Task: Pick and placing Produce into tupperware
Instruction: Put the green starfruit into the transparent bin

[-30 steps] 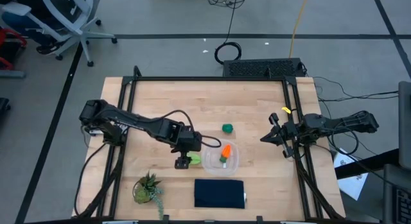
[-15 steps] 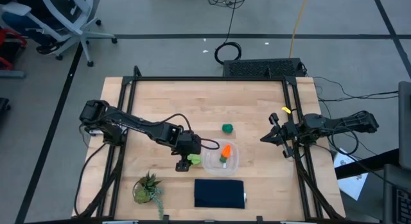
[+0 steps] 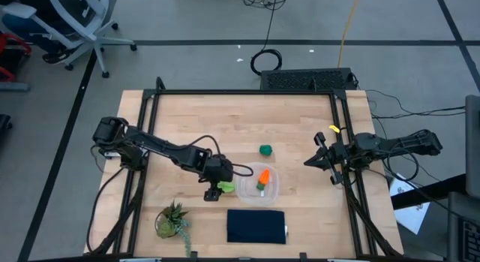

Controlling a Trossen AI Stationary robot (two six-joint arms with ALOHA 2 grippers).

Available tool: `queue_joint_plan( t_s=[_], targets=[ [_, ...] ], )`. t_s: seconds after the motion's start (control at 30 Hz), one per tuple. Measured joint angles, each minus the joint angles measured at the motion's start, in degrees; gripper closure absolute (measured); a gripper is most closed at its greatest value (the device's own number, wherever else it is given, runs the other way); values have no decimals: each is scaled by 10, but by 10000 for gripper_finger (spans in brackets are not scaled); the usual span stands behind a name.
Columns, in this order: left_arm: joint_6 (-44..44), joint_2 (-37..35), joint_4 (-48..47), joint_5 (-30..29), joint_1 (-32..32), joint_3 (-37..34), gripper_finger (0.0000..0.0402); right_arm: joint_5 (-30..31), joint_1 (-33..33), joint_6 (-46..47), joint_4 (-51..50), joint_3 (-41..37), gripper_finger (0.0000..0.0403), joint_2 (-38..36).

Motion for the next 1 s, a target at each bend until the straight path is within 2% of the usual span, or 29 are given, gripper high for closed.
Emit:
queue_joint_plan(
  t_s=[0.6,1.0],
  targets=[
    [24,6,97,-41,-25,-68,85,4,0,-3,9,-12,403,2],
    [50,81,140,-47,-32,-65,85,5,0,-7,13,-12,403,9]
  ],
)
